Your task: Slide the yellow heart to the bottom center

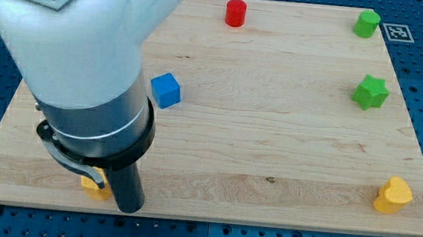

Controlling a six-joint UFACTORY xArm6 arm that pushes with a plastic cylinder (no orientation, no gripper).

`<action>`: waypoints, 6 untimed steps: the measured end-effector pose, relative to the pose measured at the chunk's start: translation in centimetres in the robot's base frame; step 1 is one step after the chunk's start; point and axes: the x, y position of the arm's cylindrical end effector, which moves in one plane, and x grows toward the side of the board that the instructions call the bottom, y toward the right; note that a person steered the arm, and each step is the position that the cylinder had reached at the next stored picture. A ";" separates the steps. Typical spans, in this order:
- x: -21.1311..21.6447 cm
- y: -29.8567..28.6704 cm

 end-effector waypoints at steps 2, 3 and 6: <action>0.0 -6.5; 0.0 -3.2; -2.8 8.9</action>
